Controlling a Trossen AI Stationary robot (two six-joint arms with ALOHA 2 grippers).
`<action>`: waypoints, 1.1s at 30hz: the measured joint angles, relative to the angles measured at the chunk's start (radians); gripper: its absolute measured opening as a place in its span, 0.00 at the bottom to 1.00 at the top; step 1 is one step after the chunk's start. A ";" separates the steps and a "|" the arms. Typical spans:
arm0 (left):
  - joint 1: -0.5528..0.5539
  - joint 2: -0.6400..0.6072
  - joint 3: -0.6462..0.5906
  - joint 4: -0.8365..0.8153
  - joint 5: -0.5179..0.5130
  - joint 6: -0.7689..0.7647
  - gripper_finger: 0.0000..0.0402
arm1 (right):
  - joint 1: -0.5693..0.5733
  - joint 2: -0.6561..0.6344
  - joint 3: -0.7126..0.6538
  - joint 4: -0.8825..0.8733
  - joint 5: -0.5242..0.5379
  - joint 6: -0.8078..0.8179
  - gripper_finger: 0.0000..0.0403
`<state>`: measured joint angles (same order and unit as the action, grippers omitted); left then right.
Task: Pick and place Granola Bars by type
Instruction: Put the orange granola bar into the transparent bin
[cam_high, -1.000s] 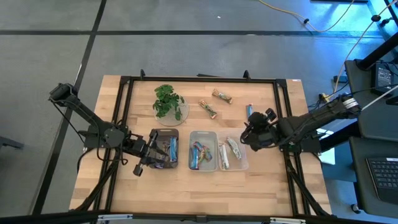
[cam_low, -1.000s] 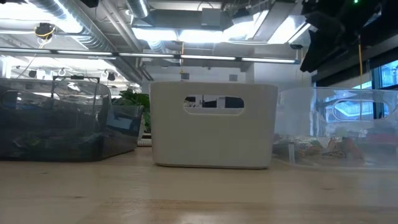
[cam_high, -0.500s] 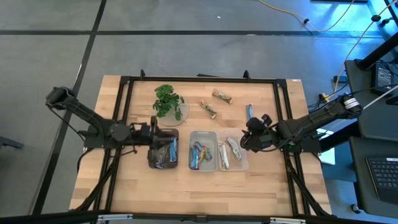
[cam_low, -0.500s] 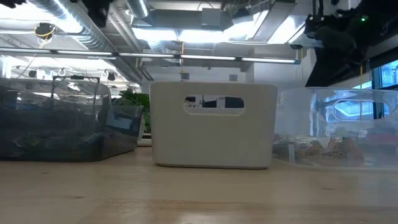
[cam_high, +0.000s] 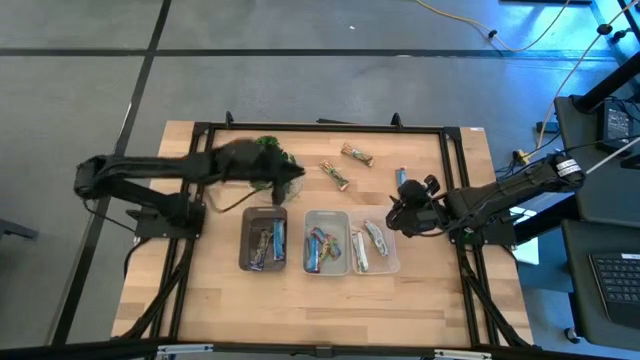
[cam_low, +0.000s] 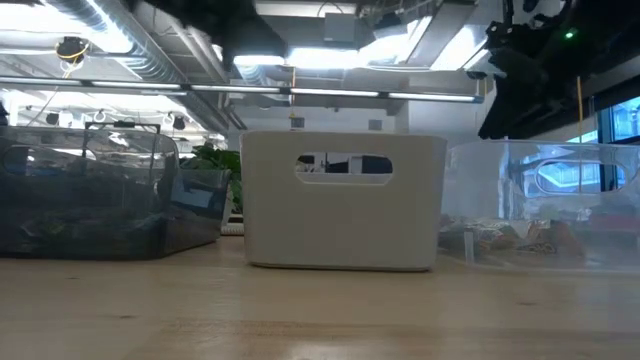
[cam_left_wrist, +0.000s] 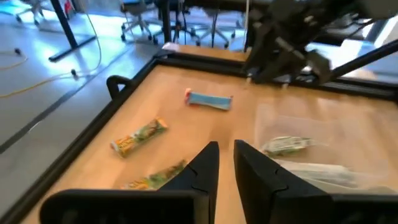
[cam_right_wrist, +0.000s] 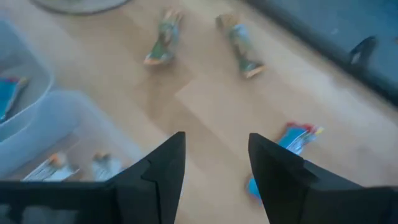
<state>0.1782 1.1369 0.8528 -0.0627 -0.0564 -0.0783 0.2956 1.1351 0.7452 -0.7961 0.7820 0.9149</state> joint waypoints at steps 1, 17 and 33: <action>0.039 0.035 0.030 -0.015 0.038 0.015 0.10 | -0.011 0.000 0.000 0.006 0.013 -0.016 0.44; 0.252 0.500 0.484 -0.342 0.219 0.241 0.03 | -0.071 0.001 0.000 0.022 -0.147 -0.047 0.44; 0.247 0.510 0.496 -0.277 0.028 0.249 0.06 | -0.071 0.001 0.000 0.030 -0.148 -0.032 0.44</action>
<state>0.4255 1.6466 1.3483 -0.3401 -0.0285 0.1711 0.2245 1.1358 0.7452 -0.7666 0.6342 0.8829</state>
